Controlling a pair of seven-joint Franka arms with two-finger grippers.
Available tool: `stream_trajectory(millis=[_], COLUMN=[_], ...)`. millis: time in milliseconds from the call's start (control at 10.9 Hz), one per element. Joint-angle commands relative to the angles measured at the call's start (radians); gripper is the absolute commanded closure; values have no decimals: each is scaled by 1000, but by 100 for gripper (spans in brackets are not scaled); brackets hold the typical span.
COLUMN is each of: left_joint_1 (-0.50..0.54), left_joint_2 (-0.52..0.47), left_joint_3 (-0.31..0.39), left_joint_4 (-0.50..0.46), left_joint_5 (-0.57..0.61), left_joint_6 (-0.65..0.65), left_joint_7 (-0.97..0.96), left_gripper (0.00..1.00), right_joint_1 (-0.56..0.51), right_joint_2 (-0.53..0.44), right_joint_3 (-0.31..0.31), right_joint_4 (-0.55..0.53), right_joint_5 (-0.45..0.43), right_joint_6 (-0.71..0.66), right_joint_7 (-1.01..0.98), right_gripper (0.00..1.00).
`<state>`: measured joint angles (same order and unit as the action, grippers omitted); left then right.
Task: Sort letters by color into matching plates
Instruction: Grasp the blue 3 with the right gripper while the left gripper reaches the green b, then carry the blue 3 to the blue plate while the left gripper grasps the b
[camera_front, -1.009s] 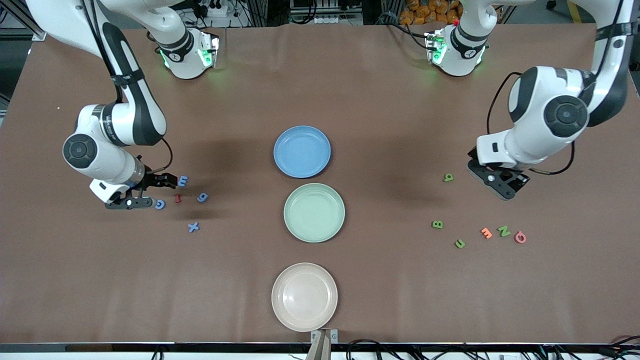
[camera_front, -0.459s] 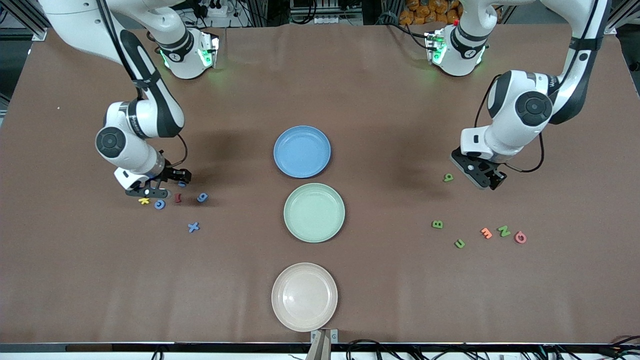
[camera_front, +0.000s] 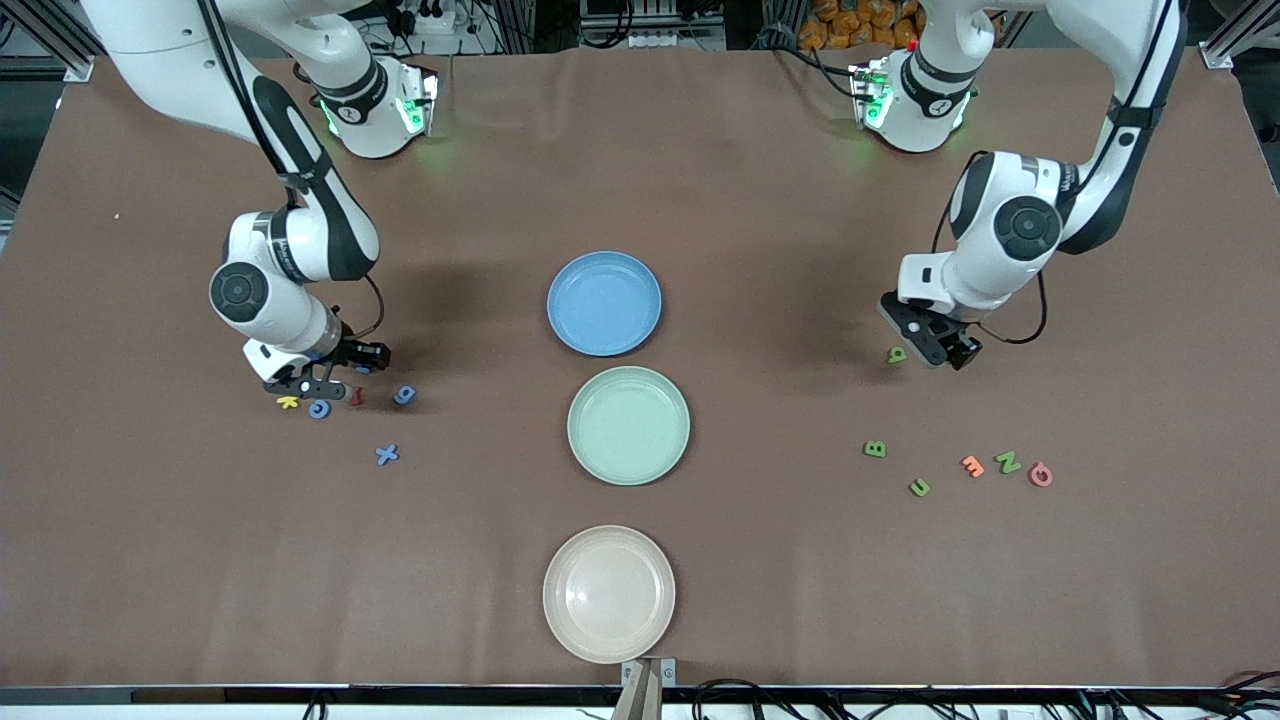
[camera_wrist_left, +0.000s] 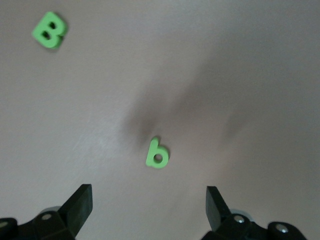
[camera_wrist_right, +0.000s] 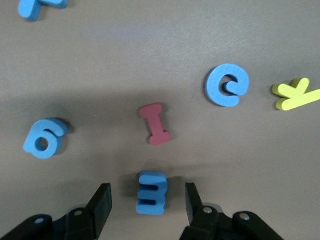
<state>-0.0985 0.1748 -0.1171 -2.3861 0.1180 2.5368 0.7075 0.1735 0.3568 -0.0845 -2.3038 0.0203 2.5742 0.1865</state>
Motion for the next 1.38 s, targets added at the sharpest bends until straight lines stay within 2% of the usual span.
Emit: stream_trajectory(millis=[0, 275, 367, 459, 550, 917, 1101, 1284], left_joint_1=[10, 57, 65, 68, 68, 54, 51, 53], left_joint_2=[95, 170, 190, 196, 201, 203, 203, 203], left_joint_3=[-6, -7, -7, -6, -7, -7, -9, -27], left_joint_4=[2, 4, 4, 4, 4, 7, 7, 10], left_joint_5=[124, 146, 146, 146, 146, 146, 146, 149], left_joint_6=[111, 204, 227, 238, 238, 238, 238, 238], left_joint_7=[13, 72, 85, 90, 90, 81, 87, 124], left_gripper=[0, 0, 0, 0, 0, 0, 0, 0], right_joint_1=[-26, -26, -26, -26, -26, -25, -20, -5], right_joint_2=[14, 30, 30, 30, 28, -28, -51, -52], right_joint_3=[15, 15, 15, 15, 17, 75, 138, 213], right_joint_4=[-9, -9, -9, -9, -8, 23, 98, 144], right_joint_5=[13, 13, 13, 13, 12, 13, 13, 13], right_joint_6=[38, 55, 55, 54, 49, -38, -170, -223], right_joint_7=[5, 5, 4, 2, 2, 11, 113, 221], right_gripper=[36, 46, 60, 93, 100, 100, 100, 100])
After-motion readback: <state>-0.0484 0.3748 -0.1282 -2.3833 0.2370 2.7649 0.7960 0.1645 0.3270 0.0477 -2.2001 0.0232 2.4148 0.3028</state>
